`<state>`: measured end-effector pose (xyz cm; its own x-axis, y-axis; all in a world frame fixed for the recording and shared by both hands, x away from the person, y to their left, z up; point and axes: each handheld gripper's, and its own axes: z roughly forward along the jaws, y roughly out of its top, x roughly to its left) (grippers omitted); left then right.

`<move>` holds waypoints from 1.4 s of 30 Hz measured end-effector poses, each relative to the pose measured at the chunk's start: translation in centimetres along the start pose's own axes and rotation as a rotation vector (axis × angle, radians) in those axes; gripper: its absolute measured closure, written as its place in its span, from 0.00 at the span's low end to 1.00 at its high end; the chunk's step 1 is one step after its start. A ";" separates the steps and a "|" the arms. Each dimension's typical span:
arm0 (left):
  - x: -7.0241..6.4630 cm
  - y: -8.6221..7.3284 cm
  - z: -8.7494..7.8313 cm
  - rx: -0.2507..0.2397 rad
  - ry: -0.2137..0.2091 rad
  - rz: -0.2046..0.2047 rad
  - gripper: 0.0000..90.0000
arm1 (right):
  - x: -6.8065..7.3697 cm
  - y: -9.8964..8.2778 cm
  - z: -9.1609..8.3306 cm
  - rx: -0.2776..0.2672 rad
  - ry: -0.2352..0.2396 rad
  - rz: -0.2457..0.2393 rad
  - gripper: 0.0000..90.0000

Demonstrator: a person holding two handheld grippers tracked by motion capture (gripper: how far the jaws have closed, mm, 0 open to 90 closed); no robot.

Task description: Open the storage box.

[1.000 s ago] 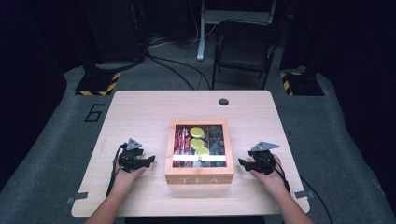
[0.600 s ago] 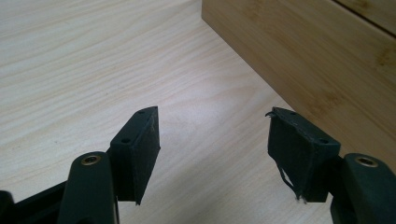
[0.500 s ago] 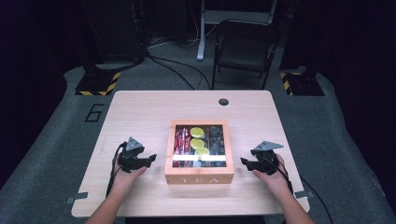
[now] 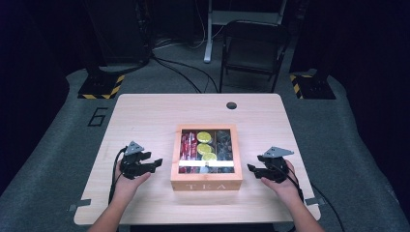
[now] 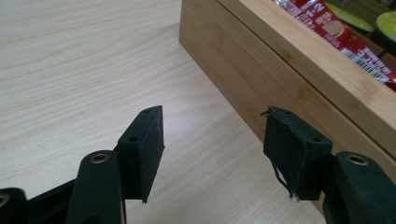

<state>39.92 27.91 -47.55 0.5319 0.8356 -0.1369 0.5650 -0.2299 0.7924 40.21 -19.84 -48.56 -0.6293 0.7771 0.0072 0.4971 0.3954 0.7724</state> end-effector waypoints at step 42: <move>-6.4 1.2 -5.0 -0.050 -0.172 0.126 0.41 | 6.9 4.0 -4.8 -0.100 0.177 -0.082 0.45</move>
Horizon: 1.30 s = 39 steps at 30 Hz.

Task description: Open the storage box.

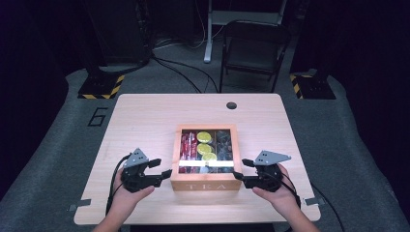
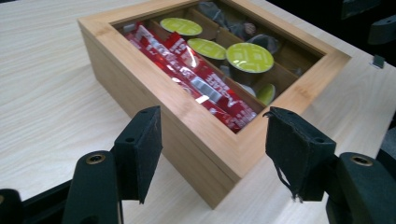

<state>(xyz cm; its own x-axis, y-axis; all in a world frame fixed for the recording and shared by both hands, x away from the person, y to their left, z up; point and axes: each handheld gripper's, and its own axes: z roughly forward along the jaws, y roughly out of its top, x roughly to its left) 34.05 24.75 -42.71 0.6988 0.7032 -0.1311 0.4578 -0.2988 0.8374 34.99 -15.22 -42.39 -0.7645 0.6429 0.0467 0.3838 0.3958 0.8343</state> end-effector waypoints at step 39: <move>-1.2 -4.1 3.6 0.052 -0.028 0.065 0.49 | 0.2 -4.6 2.4 0.064 -0.024 0.013 0.50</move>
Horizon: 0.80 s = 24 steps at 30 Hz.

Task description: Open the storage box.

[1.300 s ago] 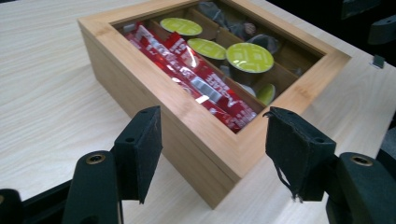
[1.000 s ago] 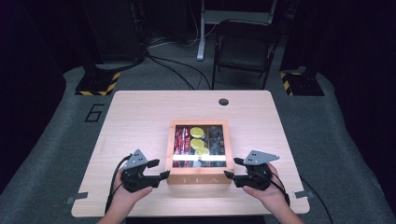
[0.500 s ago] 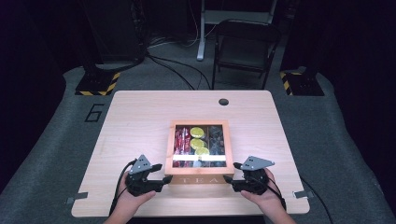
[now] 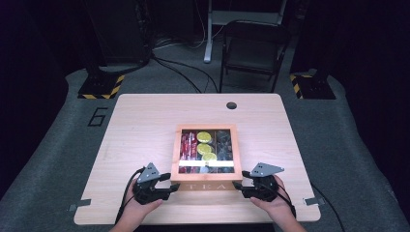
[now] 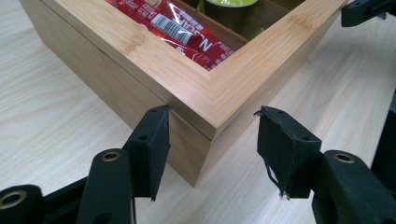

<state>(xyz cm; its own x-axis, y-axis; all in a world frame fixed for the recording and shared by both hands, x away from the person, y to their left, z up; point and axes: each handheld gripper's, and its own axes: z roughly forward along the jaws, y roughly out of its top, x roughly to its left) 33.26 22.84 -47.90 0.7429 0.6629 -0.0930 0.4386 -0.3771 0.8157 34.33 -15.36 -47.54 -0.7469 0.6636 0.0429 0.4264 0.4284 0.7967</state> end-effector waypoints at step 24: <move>-0.1 0.0 0.3 0.009 0.037 -0.008 0.53 | 0.0 0.1 -0.1 0.004 -0.008 -0.035 0.51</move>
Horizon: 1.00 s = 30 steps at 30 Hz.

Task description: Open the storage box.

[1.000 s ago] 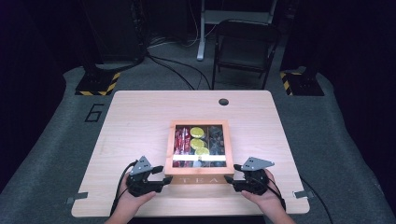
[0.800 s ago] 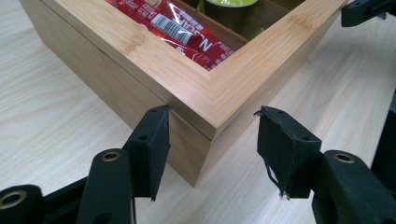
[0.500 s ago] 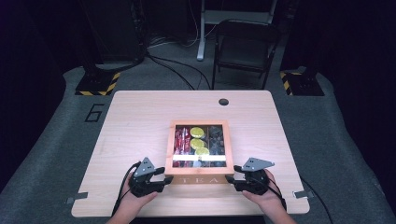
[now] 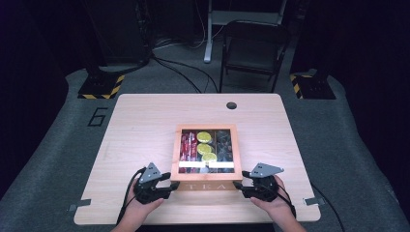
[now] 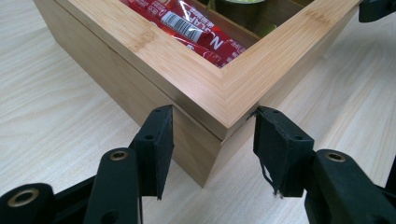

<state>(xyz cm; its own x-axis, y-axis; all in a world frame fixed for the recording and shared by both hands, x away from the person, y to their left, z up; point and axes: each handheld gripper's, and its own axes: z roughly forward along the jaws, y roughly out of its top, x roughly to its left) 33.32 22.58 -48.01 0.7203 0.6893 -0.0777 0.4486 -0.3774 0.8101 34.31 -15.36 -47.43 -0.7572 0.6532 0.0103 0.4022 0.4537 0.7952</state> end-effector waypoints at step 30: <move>-0.5 2.8 0.3 -0.019 0.020 -0.035 0.51 | 0.0 2.2 -0.2 -0.032 -0.026 0.035 0.51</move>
<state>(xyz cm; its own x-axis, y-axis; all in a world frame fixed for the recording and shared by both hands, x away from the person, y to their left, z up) 34.41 20.97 -45.88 0.6935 0.7143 -0.0942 0.4628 -0.3415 0.8180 35.11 -14.48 -45.59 -0.7289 0.6842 0.0227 0.4112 0.4111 0.8136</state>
